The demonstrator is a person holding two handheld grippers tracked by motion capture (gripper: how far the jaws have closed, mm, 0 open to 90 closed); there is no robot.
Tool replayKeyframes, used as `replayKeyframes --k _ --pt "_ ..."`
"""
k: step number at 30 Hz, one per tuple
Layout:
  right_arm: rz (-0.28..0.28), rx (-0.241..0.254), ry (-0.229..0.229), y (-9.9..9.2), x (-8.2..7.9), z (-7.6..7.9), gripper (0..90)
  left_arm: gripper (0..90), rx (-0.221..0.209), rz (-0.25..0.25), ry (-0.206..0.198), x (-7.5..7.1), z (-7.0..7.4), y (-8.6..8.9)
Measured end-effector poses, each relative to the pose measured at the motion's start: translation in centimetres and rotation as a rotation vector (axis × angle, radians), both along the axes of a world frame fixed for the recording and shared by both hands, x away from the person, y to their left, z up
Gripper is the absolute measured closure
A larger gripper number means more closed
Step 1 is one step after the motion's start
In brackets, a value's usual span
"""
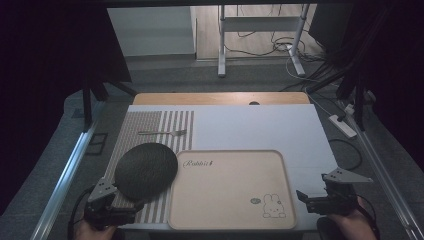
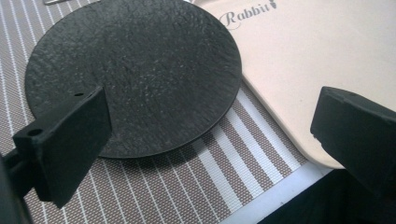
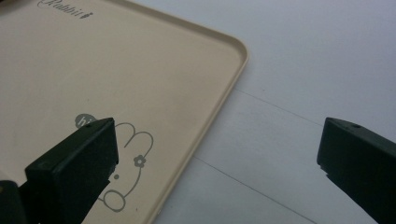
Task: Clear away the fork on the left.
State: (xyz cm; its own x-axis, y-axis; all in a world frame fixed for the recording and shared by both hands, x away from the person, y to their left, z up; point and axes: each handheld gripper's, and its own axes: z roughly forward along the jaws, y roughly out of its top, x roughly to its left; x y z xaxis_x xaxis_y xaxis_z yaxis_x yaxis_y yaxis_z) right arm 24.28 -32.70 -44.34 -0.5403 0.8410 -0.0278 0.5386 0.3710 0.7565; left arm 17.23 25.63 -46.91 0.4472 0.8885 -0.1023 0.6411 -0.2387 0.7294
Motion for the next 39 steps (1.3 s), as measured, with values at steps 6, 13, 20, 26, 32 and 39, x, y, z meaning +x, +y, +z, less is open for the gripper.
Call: replayKeyframes --k 6,13,20,26,32,39 --pt "0.010 -0.006 0.001 0.11 -0.02 -0.02 0.0 0.0 0.016 -0.022 0.008 0.10 -0.05 -0.24" --pt "0.015 -0.007 0.003 0.09 -0.03 -0.01 0.0 0.0 0.011 -0.030 0.018 0.17 -0.05 -0.19" --pt "0.027 -0.008 0.008 0.15 -0.01 -0.03 0.0 0.0 0.004 -0.032 0.030 0.31 -0.11 -0.15" --pt "0.031 -0.007 0.010 0.16 -0.01 -0.05 0.0 0.0 -0.002 -0.028 0.034 0.38 -0.10 -0.11" --pt "0.037 -0.007 0.008 0.18 -0.01 -0.06 0.0 0.0 -0.044 -0.041 0.025 0.52 -0.02 -0.03" --pt "0.038 -0.007 0.009 0.18 0.00 -0.06 0.0 0.0 -0.060 -0.050 0.029 0.79 -0.03 -0.07"
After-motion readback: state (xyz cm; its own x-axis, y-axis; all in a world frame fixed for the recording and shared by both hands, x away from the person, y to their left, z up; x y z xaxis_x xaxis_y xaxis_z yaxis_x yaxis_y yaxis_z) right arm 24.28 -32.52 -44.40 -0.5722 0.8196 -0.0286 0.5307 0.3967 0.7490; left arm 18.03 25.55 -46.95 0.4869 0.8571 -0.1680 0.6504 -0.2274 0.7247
